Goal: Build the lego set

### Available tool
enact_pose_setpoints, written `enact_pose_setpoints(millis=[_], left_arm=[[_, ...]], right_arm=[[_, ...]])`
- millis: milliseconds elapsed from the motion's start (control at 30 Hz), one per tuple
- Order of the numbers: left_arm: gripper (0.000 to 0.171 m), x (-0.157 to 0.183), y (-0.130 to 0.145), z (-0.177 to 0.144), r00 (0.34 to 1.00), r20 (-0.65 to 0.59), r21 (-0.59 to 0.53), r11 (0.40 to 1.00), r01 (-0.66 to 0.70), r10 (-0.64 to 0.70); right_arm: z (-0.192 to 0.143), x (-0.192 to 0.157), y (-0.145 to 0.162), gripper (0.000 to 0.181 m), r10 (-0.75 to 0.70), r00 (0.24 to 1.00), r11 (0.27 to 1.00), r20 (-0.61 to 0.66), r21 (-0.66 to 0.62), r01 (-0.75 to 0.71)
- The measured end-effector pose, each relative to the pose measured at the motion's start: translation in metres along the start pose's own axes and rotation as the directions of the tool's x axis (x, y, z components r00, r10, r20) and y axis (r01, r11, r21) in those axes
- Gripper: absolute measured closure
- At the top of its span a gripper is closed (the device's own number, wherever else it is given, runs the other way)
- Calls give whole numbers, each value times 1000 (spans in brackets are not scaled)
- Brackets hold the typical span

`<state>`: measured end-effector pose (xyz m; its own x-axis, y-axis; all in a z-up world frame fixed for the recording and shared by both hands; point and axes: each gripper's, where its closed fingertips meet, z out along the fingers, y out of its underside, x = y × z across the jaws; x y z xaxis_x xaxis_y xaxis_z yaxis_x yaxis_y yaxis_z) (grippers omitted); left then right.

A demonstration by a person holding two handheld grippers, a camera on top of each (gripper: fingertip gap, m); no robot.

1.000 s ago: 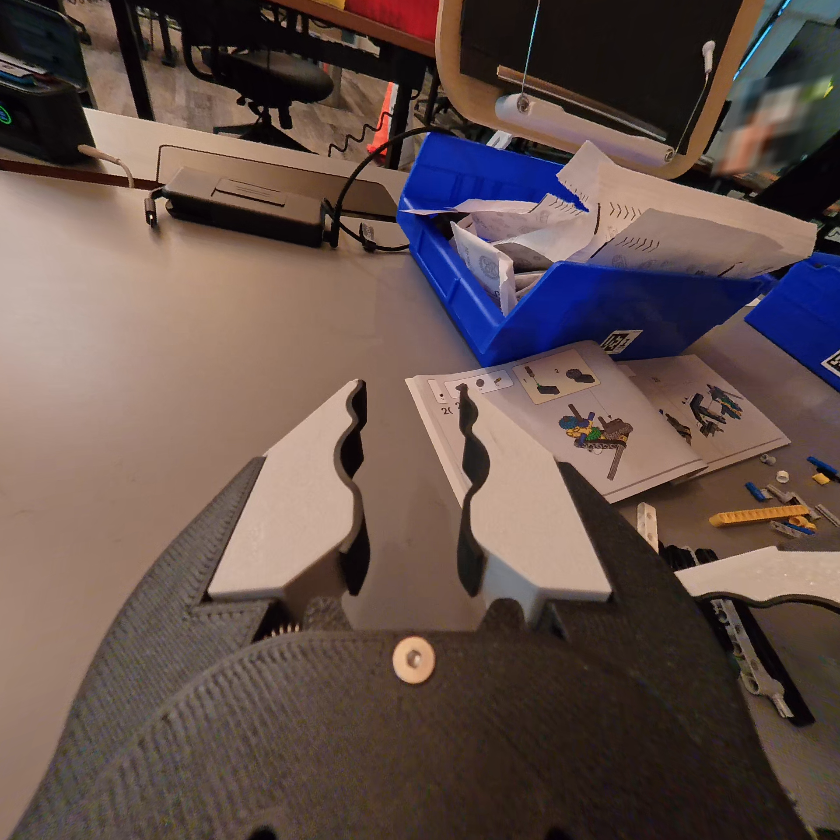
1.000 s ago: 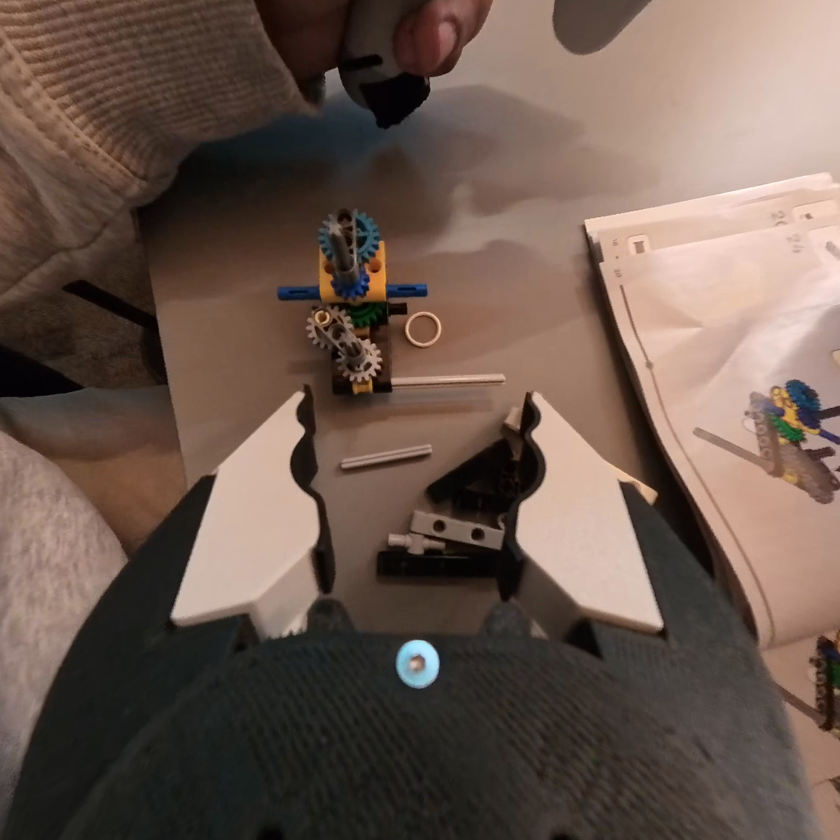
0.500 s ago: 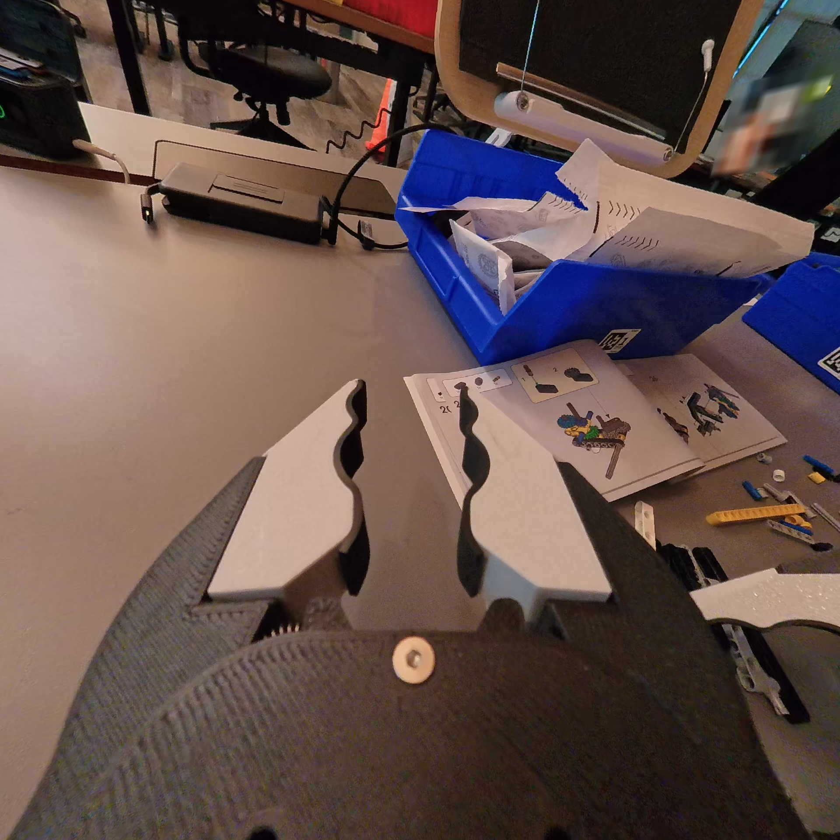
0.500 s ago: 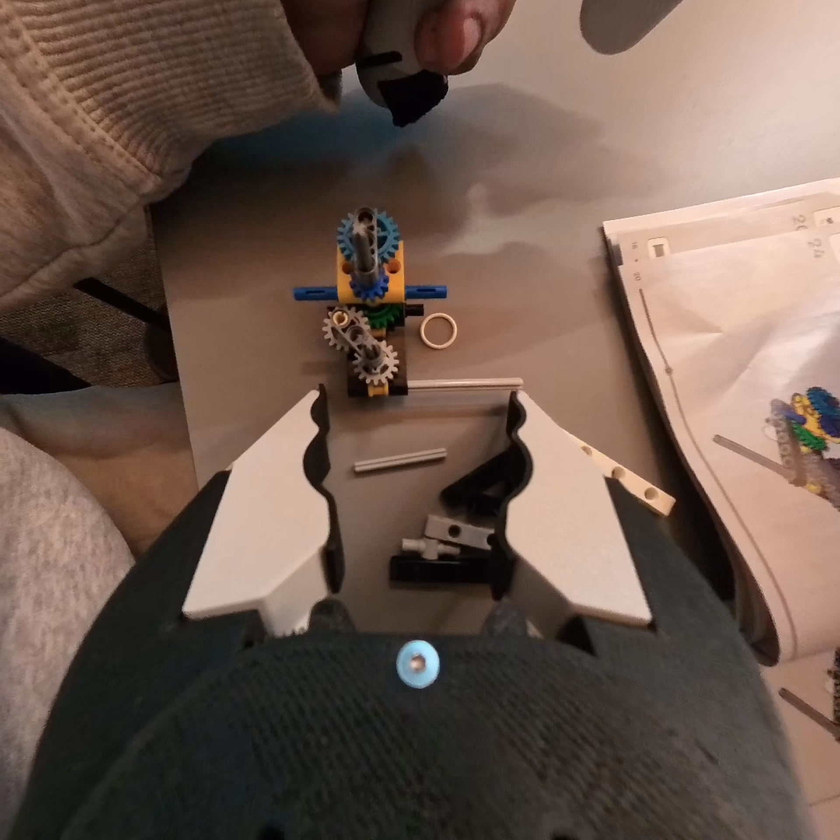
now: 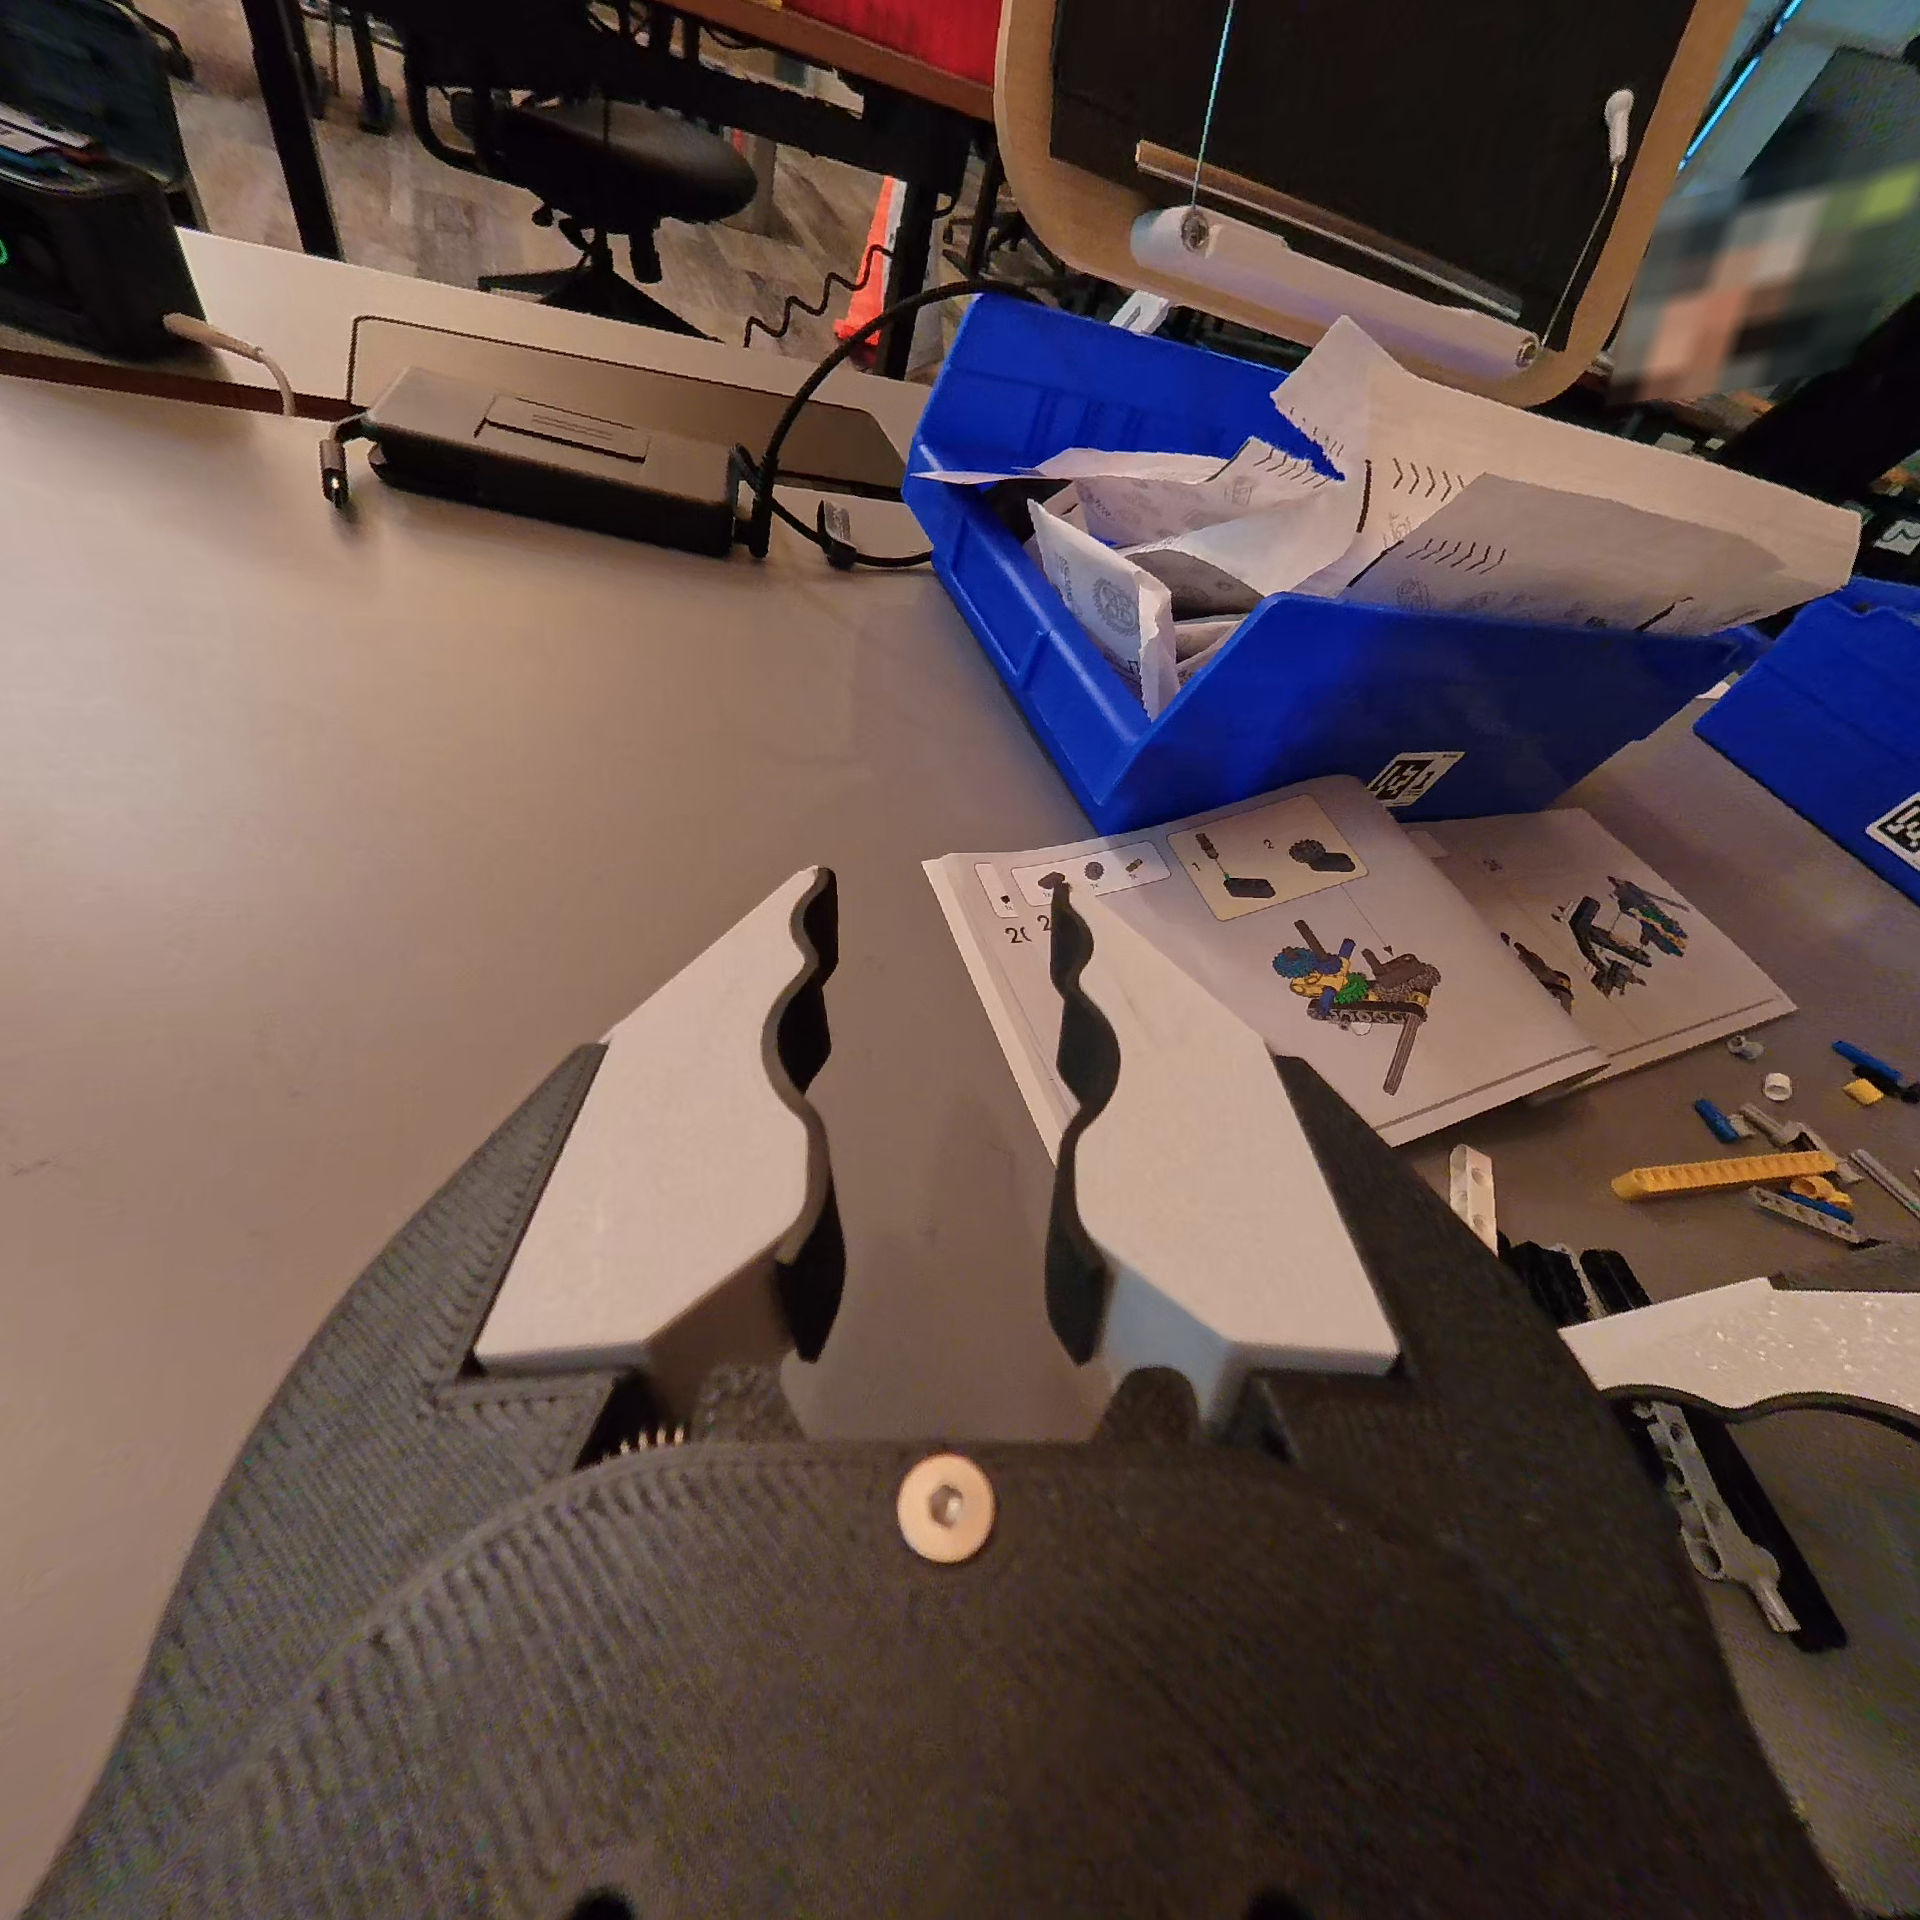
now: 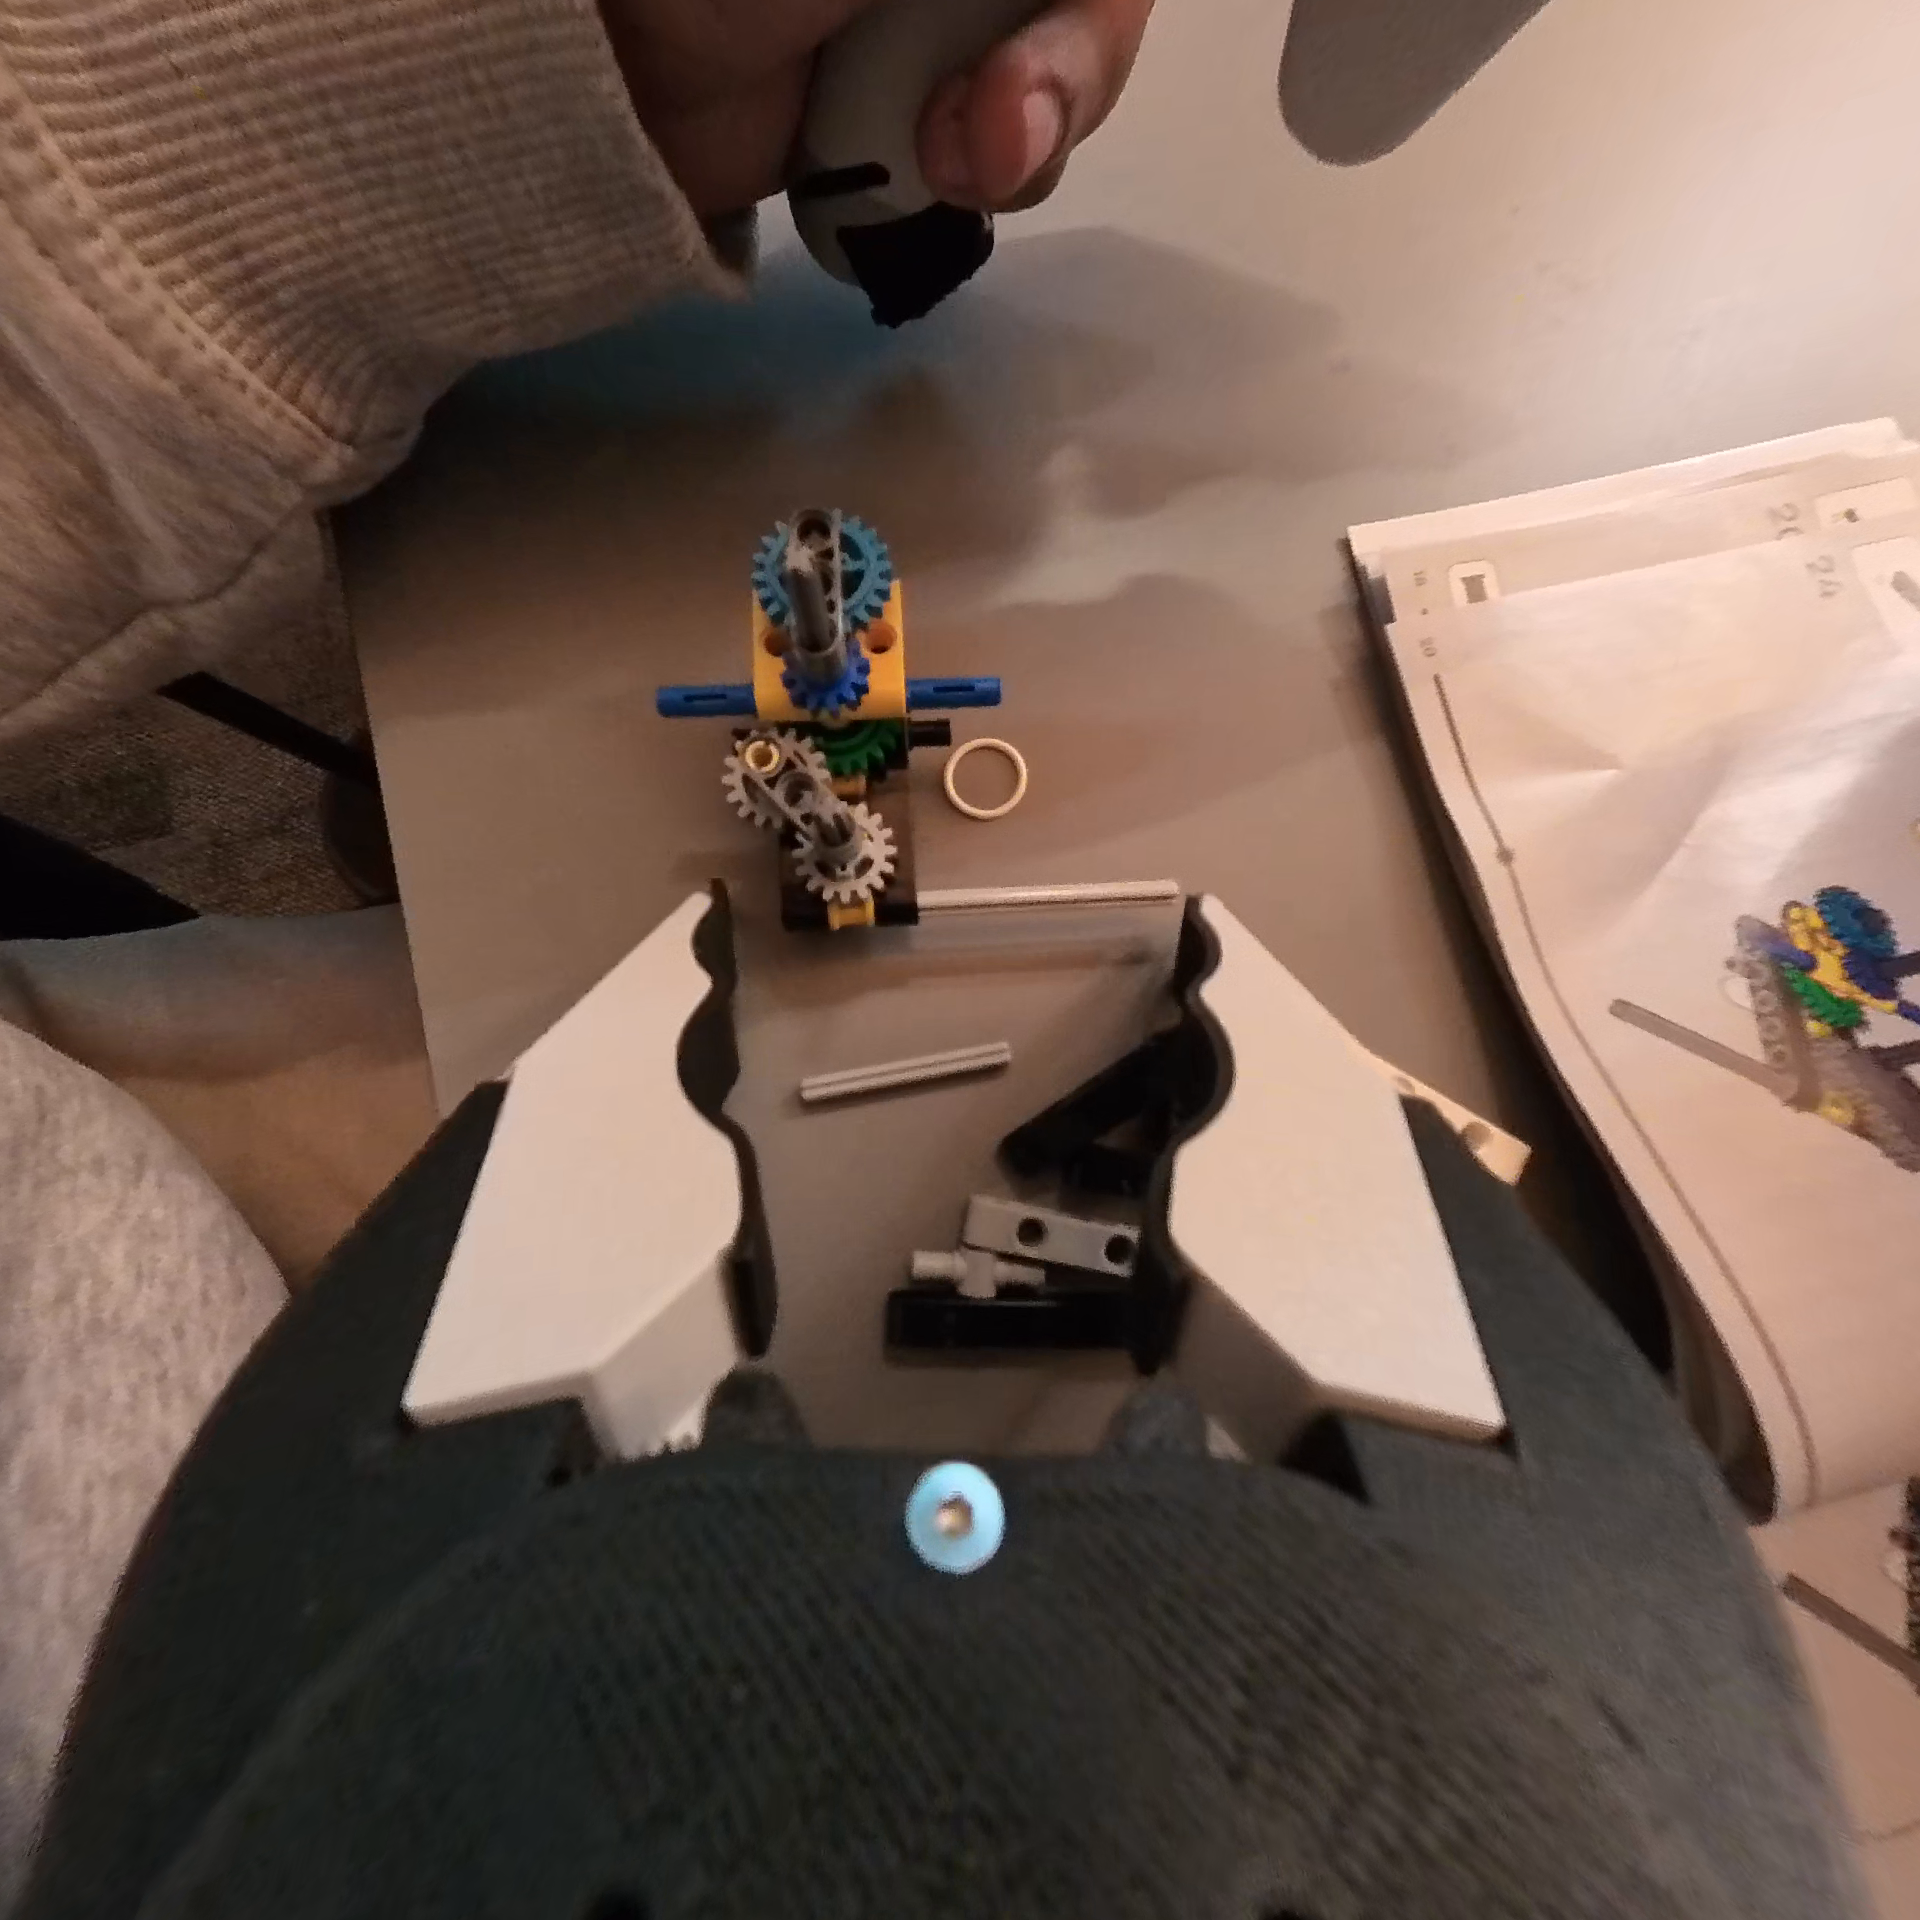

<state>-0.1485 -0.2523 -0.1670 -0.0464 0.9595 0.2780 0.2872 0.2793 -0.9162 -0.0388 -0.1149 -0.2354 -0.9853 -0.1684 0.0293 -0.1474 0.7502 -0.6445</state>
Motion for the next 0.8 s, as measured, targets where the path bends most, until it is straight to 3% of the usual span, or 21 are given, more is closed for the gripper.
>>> enact_pose_setpoints(millis=[800], left_arm=[[133, -1, 0, 0, 1000, 0, -1, 1000, 4, -4]], right_arm=[[1, 2, -4, 107, 16, 1000, 999, -25, 30, -15]])
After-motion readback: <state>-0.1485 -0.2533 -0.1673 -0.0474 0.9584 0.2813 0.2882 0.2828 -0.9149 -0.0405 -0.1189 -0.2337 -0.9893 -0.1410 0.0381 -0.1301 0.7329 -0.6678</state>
